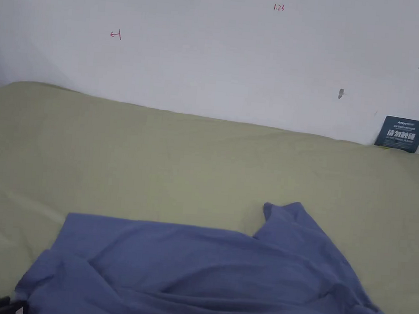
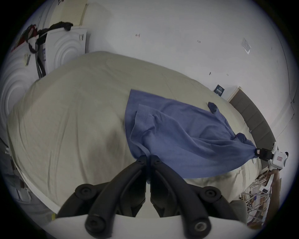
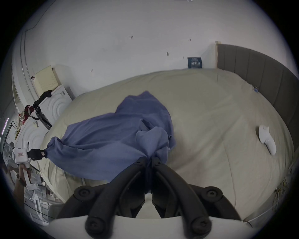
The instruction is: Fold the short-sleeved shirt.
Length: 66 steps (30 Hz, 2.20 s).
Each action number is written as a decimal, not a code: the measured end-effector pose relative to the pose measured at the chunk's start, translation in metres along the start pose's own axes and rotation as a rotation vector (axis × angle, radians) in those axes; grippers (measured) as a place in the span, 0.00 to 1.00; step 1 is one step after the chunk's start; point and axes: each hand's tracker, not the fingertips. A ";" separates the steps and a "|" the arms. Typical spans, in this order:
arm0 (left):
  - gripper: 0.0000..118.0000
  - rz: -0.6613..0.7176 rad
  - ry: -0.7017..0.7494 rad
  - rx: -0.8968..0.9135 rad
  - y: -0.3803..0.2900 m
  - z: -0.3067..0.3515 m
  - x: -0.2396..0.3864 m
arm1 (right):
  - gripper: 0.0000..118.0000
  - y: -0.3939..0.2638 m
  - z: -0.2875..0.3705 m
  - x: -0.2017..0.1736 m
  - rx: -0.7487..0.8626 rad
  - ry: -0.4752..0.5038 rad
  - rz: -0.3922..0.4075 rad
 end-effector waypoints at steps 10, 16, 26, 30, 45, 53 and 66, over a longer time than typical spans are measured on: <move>0.01 0.059 0.006 -0.104 -0.056 0.028 -0.026 | 0.06 -0.067 0.025 0.020 -0.150 -0.021 -0.050; 0.01 0.086 0.013 -0.127 -0.082 0.019 -0.034 | 0.06 -0.088 0.014 0.024 -0.178 -0.036 -0.041; 0.64 0.065 0.073 0.081 -0.074 0.088 0.001 | 0.71 -0.058 0.068 -0.007 -0.027 -0.009 0.049; 0.64 -0.104 0.102 0.195 -0.064 0.113 0.061 | 0.71 -0.045 0.085 -0.047 0.108 -0.058 0.127; 0.00 -0.295 0.012 0.223 -0.120 0.066 0.188 | 0.01 -0.109 0.069 -0.173 0.174 0.009 0.229; 0.00 -0.228 0.156 0.097 0.024 0.001 0.108 | 0.01 -0.067 0.038 -0.157 0.204 0.045 0.213; 0.86 -0.060 0.252 -0.314 0.116 -0.184 -0.008 | 0.01 0.009 -0.005 -0.096 0.172 0.019 0.121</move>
